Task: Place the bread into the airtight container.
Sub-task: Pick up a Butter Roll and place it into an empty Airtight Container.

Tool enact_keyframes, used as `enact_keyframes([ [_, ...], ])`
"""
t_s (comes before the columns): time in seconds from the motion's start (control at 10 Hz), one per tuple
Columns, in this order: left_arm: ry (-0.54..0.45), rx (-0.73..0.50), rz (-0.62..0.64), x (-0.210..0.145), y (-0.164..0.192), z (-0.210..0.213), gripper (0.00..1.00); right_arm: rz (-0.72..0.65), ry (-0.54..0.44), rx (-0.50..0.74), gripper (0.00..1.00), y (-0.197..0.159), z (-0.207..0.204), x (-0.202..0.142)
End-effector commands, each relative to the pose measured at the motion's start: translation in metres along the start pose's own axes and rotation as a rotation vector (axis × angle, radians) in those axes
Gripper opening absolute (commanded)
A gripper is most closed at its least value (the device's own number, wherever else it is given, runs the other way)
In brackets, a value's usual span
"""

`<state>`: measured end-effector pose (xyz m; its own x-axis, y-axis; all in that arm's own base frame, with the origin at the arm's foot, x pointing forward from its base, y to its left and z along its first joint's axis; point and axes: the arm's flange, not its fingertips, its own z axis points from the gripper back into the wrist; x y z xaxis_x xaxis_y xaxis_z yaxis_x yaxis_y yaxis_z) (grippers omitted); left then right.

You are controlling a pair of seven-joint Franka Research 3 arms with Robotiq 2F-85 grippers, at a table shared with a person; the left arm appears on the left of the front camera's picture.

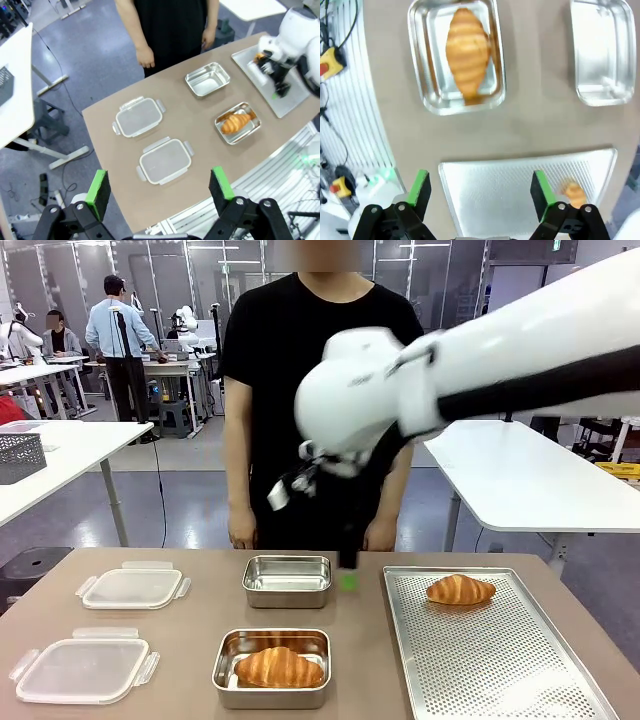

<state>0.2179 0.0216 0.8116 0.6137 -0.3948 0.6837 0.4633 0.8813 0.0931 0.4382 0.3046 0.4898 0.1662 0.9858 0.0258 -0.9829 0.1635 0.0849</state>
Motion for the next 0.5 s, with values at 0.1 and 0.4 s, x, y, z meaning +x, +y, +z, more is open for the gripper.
enact_keyframes([
  [0.1, 0.0, 0.002, -0.002, 0.001, -0.001, 0.0, 1.0, -0.068, -0.094, -0.053, 1.0, 0.006, 0.022, -0.095],
  [0.4, 0.0, 0.002, -0.002, 0.001, -0.001, 0.0, 1.0, -0.205, -0.249, -0.155, 1.0, 0.036, 0.048, -0.18],
])
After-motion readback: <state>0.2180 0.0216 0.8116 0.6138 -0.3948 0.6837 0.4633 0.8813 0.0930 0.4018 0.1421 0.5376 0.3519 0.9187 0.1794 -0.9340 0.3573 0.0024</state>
